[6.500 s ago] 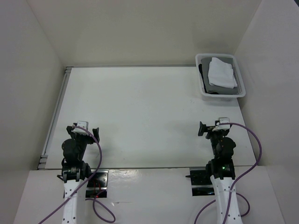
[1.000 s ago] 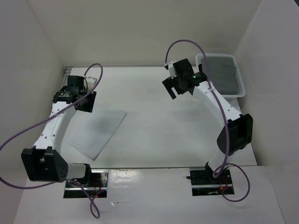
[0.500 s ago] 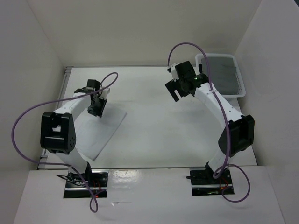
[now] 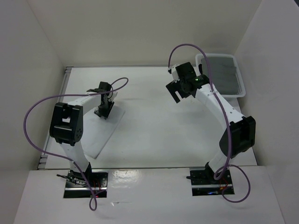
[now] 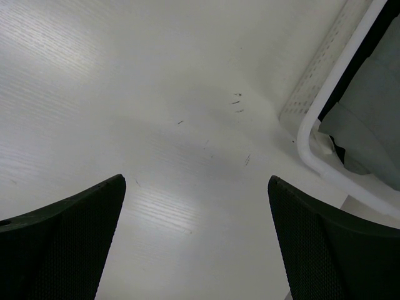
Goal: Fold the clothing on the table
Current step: Flatten the skirt out
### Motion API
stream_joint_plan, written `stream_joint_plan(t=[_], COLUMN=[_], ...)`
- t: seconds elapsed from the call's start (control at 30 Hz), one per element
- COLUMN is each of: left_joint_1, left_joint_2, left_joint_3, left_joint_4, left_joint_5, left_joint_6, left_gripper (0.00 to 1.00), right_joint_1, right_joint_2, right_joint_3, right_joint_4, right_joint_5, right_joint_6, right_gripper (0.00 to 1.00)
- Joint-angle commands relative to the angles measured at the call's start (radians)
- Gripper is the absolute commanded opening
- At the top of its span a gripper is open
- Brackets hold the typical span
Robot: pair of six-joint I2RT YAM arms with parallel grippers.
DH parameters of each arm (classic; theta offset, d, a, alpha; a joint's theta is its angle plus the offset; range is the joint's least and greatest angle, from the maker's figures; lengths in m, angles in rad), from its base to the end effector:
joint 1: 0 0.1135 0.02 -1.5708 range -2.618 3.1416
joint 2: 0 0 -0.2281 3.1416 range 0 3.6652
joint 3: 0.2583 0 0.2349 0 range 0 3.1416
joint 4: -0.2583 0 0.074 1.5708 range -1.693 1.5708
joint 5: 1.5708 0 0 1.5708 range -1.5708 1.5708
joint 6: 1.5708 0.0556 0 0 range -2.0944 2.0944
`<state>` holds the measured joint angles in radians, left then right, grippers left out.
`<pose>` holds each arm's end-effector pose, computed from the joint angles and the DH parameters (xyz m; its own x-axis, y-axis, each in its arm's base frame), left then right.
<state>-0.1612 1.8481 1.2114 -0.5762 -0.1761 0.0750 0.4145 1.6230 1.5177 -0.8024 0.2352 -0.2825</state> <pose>0.3429 -0.0459 0.1255 -0.9146 0.2235 -0.3370 0.1665 0.9676 0.1899 0.3191 0.1262 0.2762 -0.6202 -0.5690 -0.5400 -0.4511 0.8218 -0.3480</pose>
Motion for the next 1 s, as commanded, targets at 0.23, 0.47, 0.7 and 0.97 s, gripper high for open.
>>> stream_joint_plan(t=[0.23, 0.47, 0.7, 0.97], left_joint_1=[0.005, 0.055, 0.127, 0.127], left_joint_2=[-0.038, -0.049, 0.008, 0.114], left_joint_3=[0.030, 0.050, 0.092, 0.096], left_joint_4=[0.030, 0.039, 0.050, 0.039], left_joint_5=[-0.059, -0.010, 0.096, 0.194], left_joint_6=[0.035, 0.068, 0.120, 0.120], left_gripper=[0.55, 0.60, 0.60, 0.40], right_joint_1=[0.000, 0.000, 0.000, 0.000], right_joint_2=[-0.063, -0.072, -0.072, -0.072], right_joint_3=[-0.013, -0.022, -0.031, -0.031], right_joint_4=[-0.003, -0.003, -0.003, -0.003], right_joint_5=[0.012, 0.021, 0.041, 0.050], right_joint_6=[-0.007, -0.007, -0.007, -0.007], right_gripper=[0.99, 0.99, 0.99, 0.99])
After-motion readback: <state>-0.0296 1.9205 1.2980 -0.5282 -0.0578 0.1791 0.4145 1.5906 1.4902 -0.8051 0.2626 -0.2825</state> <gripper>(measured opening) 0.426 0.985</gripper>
